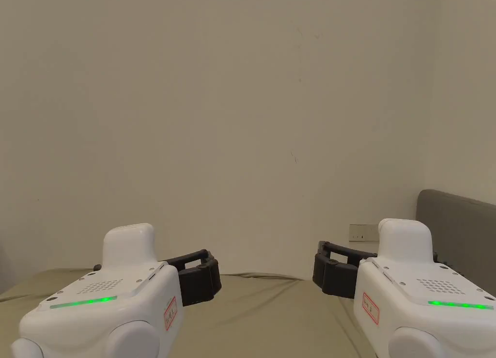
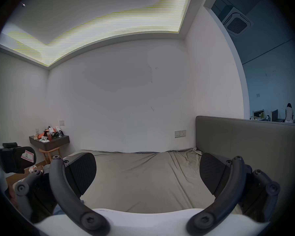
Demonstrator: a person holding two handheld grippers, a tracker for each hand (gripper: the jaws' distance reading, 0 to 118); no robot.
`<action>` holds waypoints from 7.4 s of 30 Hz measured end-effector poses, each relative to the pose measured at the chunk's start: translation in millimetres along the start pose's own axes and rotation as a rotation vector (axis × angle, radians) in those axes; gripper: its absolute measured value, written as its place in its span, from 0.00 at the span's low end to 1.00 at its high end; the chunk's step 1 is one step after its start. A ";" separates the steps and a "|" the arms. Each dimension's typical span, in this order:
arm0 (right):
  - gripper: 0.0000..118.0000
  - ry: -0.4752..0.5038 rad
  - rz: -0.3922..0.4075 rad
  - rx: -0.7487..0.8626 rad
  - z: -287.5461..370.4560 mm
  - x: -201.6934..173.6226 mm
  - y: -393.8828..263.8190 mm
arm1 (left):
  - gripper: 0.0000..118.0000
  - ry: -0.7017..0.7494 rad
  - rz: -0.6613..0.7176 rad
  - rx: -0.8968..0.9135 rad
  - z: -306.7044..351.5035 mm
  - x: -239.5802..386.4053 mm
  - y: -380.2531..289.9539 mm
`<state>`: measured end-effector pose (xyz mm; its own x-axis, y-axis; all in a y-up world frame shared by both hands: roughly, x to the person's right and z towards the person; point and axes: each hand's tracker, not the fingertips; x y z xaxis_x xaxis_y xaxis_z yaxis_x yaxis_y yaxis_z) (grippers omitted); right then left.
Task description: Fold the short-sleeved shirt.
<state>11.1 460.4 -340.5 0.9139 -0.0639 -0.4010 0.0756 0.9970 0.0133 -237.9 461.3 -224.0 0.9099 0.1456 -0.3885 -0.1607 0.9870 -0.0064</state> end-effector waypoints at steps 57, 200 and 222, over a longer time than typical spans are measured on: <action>1.00 -0.005 0.024 0.044 9.8 -5.2 4.7 | 1.00 0.035 -0.047 0.013 6.8 2.0 3.7; 0.02 0.431 0.092 -0.553 -47.0 -51.9 -196.2 | 0.04 0.337 0.303 -0.700 -182.0 -332.8 -303.8; 0.02 0.077 0.183 -0.256 79.7 88.9 -51.3 | 0.04 -0.560 -0.196 -0.700 -143.3 174.1 -262.6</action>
<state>120.3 400.2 -303.8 0.8693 0.1107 -0.4816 -0.1987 0.9706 -0.1356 -92.1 217.7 -422.0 0.9685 0.1721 0.1803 -0.0132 0.7577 -0.6525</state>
